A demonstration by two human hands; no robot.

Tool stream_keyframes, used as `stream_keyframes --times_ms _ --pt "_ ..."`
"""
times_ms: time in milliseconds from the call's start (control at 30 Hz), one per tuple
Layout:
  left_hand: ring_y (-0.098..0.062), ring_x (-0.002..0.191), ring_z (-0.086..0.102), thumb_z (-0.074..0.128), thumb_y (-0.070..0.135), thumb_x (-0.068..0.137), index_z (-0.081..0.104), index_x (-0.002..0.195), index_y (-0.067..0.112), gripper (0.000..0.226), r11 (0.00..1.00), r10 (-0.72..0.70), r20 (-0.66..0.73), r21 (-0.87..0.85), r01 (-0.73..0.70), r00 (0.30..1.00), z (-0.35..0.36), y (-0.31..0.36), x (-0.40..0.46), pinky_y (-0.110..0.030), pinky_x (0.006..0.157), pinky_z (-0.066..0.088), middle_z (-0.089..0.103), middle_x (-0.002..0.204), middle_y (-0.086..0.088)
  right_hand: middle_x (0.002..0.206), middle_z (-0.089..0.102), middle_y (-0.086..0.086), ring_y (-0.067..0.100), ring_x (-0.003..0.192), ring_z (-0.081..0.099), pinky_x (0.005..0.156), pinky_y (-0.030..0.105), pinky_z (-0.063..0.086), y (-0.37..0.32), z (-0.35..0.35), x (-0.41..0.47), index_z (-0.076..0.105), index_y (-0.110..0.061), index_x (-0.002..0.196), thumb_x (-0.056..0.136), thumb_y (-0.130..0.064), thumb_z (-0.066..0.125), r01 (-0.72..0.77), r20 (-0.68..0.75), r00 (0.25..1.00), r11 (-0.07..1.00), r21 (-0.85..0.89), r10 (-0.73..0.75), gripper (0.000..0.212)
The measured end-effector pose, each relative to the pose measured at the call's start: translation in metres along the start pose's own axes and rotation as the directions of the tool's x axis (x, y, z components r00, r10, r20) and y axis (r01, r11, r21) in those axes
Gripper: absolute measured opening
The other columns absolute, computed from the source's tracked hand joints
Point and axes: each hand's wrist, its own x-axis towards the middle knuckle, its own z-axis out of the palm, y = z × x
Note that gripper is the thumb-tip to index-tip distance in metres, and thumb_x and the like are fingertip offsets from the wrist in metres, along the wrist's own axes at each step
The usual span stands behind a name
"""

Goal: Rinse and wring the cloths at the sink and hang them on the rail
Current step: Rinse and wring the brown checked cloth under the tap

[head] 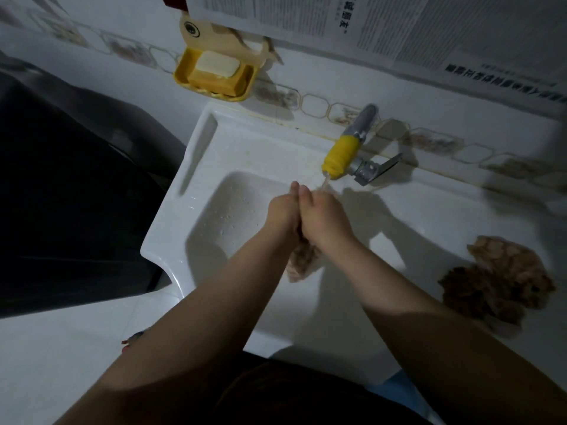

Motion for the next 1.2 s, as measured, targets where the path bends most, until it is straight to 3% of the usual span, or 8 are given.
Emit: stream_keyframes --times_ms 133,233,367,467,600,800,1067,1200 --pt "-0.028 0.113 0.061 0.041 0.041 0.100 0.046 0.135 0.002 0.053 0.982 -0.064 0.033 -0.175 0.069 0.997 0.007 -0.001 -0.005 -0.014 0.054 0.050 0.056 0.132 -0.021 0.105 0.066 0.023 0.037 0.103 0.060 0.085 0.038 0.045 0.006 -0.008 0.013 0.066 -0.002 0.100 0.101 -0.038 0.035 -0.079 -0.070 0.994 0.993 0.083 0.085 0.047" --pt "-0.030 0.115 0.057 0.046 0.033 0.099 0.033 0.144 0.002 0.056 0.993 -0.026 -0.025 -0.115 0.022 0.999 0.000 0.004 0.002 -0.028 0.090 0.046 0.053 0.133 -0.018 0.104 0.067 0.018 0.034 0.101 0.060 0.086 0.039 0.046 -0.001 0.001 -0.001 0.065 -0.007 0.101 0.101 -0.043 0.030 0.009 -0.080 0.997 1.000 0.015 -0.008 0.050" --pt "-0.025 0.053 0.062 0.039 0.051 0.099 0.064 0.079 0.004 0.057 0.951 -0.053 0.110 -0.297 0.084 0.993 -0.001 0.003 -0.013 -0.034 0.052 0.053 0.065 0.063 -0.013 0.096 0.068 0.014 0.032 0.093 0.062 0.082 0.038 0.049 0.009 -0.009 0.010 0.066 -0.013 0.094 0.099 -0.045 0.036 -0.062 -0.110 0.991 0.995 0.073 0.070 0.044" --pt "-0.038 0.081 0.071 0.035 0.059 0.096 0.070 0.091 0.006 0.064 0.951 0.052 0.178 -0.309 0.005 0.983 -0.011 -0.002 -0.018 -0.055 0.078 0.056 0.071 0.087 -0.024 0.075 0.064 0.009 0.021 0.069 0.060 0.069 0.031 0.046 0.025 -0.020 0.021 0.060 -0.014 0.080 0.100 -0.035 0.043 -0.108 -0.006 0.993 0.933 0.343 0.117 0.034" --pt "-0.030 0.079 0.069 0.045 0.037 0.100 0.066 0.086 0.006 0.040 0.898 0.144 0.139 -0.433 -0.071 0.980 -0.031 -0.013 -0.013 -0.041 0.078 0.057 0.070 0.082 -0.019 0.083 0.070 0.009 0.022 0.076 0.068 0.078 0.035 0.055 0.037 -0.023 0.008 0.063 -0.012 0.085 0.099 -0.018 0.047 -0.231 0.187 0.972 0.695 0.681 0.139 0.022" --pt "-0.023 0.067 0.049 0.052 0.022 0.098 0.065 0.084 0.016 0.020 0.924 0.315 0.016 -0.235 -0.303 0.949 -0.032 -0.011 -0.006 -0.033 0.066 0.045 0.051 0.065 -0.007 0.097 0.072 0.020 0.032 0.092 0.070 0.087 0.043 0.054 0.047 -0.019 0.003 0.066 -0.001 0.103 0.094 -0.041 0.053 -0.462 0.445 0.867 0.692 0.555 0.221 0.043" --pt "-0.023 0.066 0.058 0.042 0.051 0.097 0.063 0.081 0.011 0.048 0.984 0.138 0.045 0.108 -0.142 0.989 -0.029 -0.011 -0.001 -0.030 0.056 0.048 0.061 0.073 -0.008 0.069 0.066 -0.001 0.019 0.074 0.063 0.072 0.032 0.051 0.034 -0.024 0.005 0.063 -0.017 0.072 0.095 -0.030 0.054 -0.131 -0.023 0.976 0.670 0.731 0.215 0.027" --pt "-0.032 0.082 0.068 0.036 0.061 0.095 0.071 0.088 0.002 0.069 0.962 0.090 0.141 0.244 -0.122 0.986 -0.019 -0.016 0.000 -0.041 0.077 0.055 0.072 0.087 -0.018 0.064 0.055 -0.005 0.011 0.065 0.054 0.062 0.025 0.044 0.014 -0.035 0.003 0.054 -0.020 0.068 0.097 -0.030 0.051 0.014 -0.204 0.965 0.750 0.662 0.162 0.031"
